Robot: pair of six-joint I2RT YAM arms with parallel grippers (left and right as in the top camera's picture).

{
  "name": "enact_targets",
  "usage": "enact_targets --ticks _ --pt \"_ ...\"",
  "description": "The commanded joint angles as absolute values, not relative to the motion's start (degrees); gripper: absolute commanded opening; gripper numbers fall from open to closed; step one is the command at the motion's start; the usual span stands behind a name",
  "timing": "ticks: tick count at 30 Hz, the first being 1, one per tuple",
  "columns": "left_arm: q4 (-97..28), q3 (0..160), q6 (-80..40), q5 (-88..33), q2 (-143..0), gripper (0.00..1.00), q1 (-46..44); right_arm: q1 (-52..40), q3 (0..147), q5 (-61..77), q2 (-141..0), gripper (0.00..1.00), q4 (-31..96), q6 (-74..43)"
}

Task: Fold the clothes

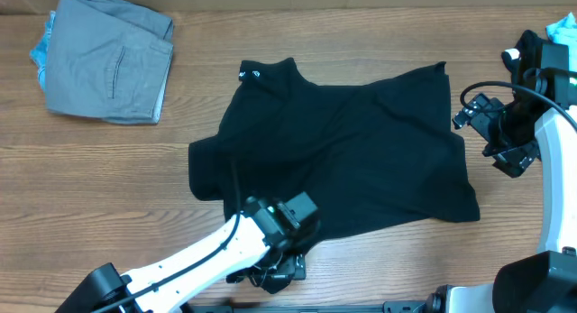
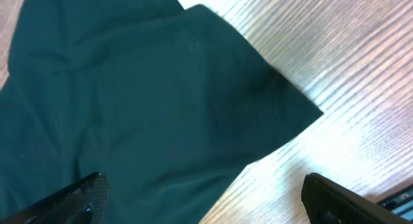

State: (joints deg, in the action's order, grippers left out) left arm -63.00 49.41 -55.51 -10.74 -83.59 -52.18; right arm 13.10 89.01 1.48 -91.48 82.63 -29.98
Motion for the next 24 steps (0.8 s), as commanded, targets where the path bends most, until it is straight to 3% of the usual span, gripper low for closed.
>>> enact_targets --ticks 1,15,20,24 --pt "-57.19 44.69 -53.23 -18.22 -83.53 1.00 -49.65 13.21 88.82 1.19 -91.26 1.00 81.69 -30.00" --pt "-50.65 35.68 -52.69 -15.94 -83.53 0.98 -42.61 13.21 88.82 1.15 -91.29 1.00 81.23 -29.98" --pt "-47.66 33.52 -52.66 -16.14 -83.55 0.84 -42.61 13.19 88.23 1.17 -91.29 1.00 81.12 -30.00" --pt "-44.82 32.60 -52.62 -16.12 -83.55 0.65 -42.61 13.19 84.25 1.19 -91.29 1.00 79.33 -30.02"
